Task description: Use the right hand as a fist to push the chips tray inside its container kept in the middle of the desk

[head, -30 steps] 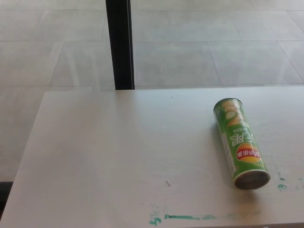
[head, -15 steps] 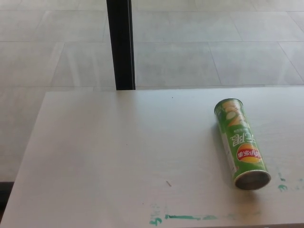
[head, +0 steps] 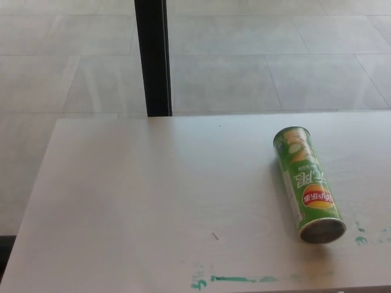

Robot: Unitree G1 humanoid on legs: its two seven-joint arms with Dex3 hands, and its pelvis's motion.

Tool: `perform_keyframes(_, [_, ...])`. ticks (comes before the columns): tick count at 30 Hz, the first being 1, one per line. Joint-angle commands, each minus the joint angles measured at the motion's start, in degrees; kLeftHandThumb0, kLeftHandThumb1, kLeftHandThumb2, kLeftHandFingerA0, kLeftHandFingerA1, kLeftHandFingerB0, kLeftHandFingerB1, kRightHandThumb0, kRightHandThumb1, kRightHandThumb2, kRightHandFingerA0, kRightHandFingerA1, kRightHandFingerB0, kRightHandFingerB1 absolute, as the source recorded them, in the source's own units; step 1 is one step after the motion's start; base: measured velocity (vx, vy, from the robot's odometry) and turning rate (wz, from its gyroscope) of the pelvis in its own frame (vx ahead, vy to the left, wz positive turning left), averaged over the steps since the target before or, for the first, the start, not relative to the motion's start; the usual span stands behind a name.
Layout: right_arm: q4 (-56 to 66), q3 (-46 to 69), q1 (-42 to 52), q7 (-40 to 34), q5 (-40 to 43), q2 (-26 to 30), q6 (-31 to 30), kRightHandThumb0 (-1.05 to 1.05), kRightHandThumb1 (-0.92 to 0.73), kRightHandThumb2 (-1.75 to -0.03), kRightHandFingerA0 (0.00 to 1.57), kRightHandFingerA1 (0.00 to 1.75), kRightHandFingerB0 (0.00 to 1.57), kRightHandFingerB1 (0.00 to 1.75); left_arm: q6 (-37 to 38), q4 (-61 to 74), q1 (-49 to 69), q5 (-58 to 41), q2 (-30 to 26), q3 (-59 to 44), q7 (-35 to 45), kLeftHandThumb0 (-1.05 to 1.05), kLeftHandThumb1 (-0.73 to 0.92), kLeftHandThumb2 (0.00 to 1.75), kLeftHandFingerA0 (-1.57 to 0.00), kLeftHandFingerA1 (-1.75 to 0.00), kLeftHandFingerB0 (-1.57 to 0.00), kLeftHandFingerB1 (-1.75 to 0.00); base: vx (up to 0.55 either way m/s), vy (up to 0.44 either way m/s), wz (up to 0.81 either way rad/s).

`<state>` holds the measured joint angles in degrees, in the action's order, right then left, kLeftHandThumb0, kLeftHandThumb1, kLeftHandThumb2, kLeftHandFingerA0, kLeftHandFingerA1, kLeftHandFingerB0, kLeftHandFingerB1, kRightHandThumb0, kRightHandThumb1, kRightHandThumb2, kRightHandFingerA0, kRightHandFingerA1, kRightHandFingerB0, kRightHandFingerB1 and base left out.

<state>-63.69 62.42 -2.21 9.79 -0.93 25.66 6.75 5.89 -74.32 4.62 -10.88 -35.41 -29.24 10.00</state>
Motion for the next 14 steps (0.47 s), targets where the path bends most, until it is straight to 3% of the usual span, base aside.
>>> perform_keyframes(1, [-1.4, -0.4, -1.1, -9.4, 8.0, -2.1, 7.1, -0.59, -0.66, -0.60, 0.79, 0.73, 0.60, 0.56, -0.7, -0.2, 0.4, -0.8, -1.6, -0.4, 0.8, -0.77, 0.87, 0.66, -0.57, -0.65, -0.44, -0.45, 0.00, 0.000, 0.00])
perform_keyframes(2, [-2.4, -0.9, -1.2, -8.5, 8.3, -1.8, 7.1, -0.58, -0.64, -0.59, 0.80, 0.77, 0.61, 0.54, -0.4, -0.4, 0.6, 0.0, -1.8, 0.2, 0.3, -0.77, 0.88, 0.66, -0.58, -0.62, -0.43, -0.44, 0.00, 0.000, 0.00])
perform_keyframes(3, [-3.8, -1.4, -1.4, -7.6, 8.7, -1.5, 7.6, -0.58, -0.63, -0.58, 0.84, 0.78, 0.62, 0.55, -0.2, -0.3, 0.7, -0.1, -1.8, 0.2, 0.4, -0.72, 0.69, 1.06, -0.53, -0.69, -0.37, -0.56, 0.00, 0.000, 0.00])
perform_keyframes(4, [-4.4, -1.8, -1.4, -7.5, 9.1, -1.4, 7.9, -0.58, -0.63, -0.58, 0.84, 0.78, 0.62, 0.55, -0.2, -0.3, 0.7, -0.3, -1.8, 0.0, 0.5, -0.72, 0.69, 1.06, -0.53, -0.69, -0.37, -0.56, 0.00, 0.000, 0.00])
perform_keyframes(5, [-4.1, -3.4, -1.5, -9.1, 8.3, -1.6, 8.0, -0.58, -0.64, -0.59, 0.83, 0.76, 0.62, 0.53, -0.4, -0.3, 0.9, -0.2, -2.1, 0.2, 0.5, -0.75, 0.88, 0.66, -0.57, -0.64, -0.42, -0.45, 0.00, 0.000, 0.00])
perform_keyframes(8, [-2.9, -6.4, -1.1, -11.2, 8.5, -1.9, 8.7, -0.58, -0.66, -0.60, 0.81, 0.72, 0.65, 0.53, -0.5, -0.2, 0.8, 0.4, -2.1, 0.9, -0.4, -0.76, 0.88, 0.67, -0.57, -0.63, -0.46, -0.45, 0.00, 0.000, 0.00])
perform_keyframes(11, [-1.7, -7.9, -0.5, -10.9, 10.3, -2.3, 9.1, -0.59, -0.65, -0.59, 0.83, 0.80, 0.65, 0.54, -0.6, -0.3, 0.5, -0.5, -1.9, 0.4, 0.6, -0.79, 0.88, 0.66, -0.57, -0.64, -0.43, -0.45, 0.00, 0.000, 0.00])
perform_keyframes(14, [-3.5, -10.1, -0.5, -11.0, 10.3, -1.2, 9.3, -0.56, -0.65, -0.60, 0.83, 0.72, 0.63, 0.51, 0.0, -0.2, 1.0, -0.5, -1.8, 0.3, 0.8, -0.78, 0.88, 0.66, -0.57, -0.64, -0.42, -0.44, 0.00, 0.000, 0.00])
